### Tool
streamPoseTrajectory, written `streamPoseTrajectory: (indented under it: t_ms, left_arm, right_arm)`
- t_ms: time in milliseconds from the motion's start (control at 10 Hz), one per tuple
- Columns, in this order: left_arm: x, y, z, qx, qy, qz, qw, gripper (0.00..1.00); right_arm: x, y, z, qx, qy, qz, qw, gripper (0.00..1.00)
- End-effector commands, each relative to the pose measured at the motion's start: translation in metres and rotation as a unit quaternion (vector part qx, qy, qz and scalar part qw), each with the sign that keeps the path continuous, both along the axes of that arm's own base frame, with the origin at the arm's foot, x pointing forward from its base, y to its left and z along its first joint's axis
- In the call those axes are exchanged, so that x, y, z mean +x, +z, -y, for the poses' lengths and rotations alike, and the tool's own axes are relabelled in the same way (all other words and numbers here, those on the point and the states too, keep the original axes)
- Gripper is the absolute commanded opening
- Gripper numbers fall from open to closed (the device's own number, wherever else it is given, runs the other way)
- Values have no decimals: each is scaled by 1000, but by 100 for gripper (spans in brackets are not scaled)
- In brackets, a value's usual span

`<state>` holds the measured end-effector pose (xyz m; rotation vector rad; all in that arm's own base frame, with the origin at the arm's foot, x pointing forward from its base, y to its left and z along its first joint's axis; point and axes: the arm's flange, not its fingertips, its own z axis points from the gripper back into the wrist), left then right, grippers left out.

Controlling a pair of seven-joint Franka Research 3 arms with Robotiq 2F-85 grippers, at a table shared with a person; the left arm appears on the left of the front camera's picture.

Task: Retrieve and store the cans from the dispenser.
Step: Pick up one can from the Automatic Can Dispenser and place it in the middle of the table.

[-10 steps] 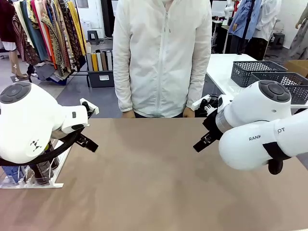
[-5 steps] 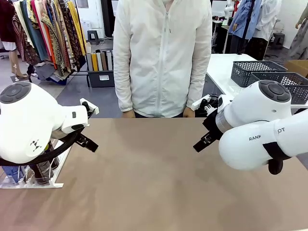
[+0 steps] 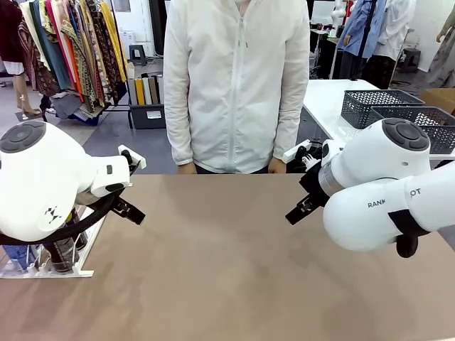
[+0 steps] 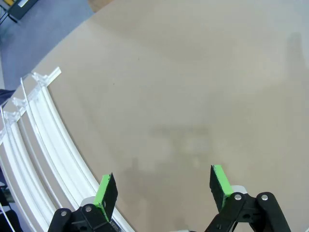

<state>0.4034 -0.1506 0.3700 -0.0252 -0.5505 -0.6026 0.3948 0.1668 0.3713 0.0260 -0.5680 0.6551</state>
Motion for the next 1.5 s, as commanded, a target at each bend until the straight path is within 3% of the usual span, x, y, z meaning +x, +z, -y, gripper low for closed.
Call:
streamPoseTrajectory:
  t_ms: [0, 100, 300, 400, 500, 600, 700, 800, 1000, 1100, 1200, 1400]
  left_arm:
    - [0, 0, 0, 0, 0, 0, 1000, 100]
    - [0, 0, 0, 0, 0, 0, 1000, 100]
    - [-10, 19, 8, -55, -30, -81, 995, 100]
    - [-13, 35, 16, -84, 24, -156, 984, 100]
    - [-18, 55, 16, -122, 46, -174, 976, 100]
    - [-24, 72, 9, -156, 28, -200, 967, 100]
    - [-34, 98, -12, -214, 6, -216, 953, 100]
    - [-45, 131, -58, -284, -4, -204, 937, 100]
    - [-57, 169, -160, -418, 44, -149, 895, 100]
    - [-63, 171, -209, -468, 80, -125, 871, 100]
    - [-76, 163, -260, -511, 108, -102, 846, 100]
    - [-98, 130, -330, -578, 185, -64, 792, 100]
  right_arm:
    - [0, 0, 0, 0, 0, 0, 1000, 100]
    - [0, 0, 0, 0, 0, 0, 1000, 100]
    - [-2, 13, 14, 60, -7, -115, 992, 100]
    - [-2, 26, 21, 130, -15, -183, 974, 100]
    - [2, 40, 31, 187, -86, -226, 952, 100]
    - [2, 52, 52, 258, -51, -260, 929, 100]
    - [-6, 73, 97, 359, 14, -303, 883, 100]
    - [-15, 85, 134, 416, 23, -290, 861, 100]
    - [-42, 91, 227, 539, 1, -218, 814, 100]
    - [-56, 81, 270, 588, -36, -183, 787, 100]
    - [-70, 61, 313, 638, -84, -155, 749, 100]
    - [-88, 22, 367, 696, -145, -118, 693, 100]
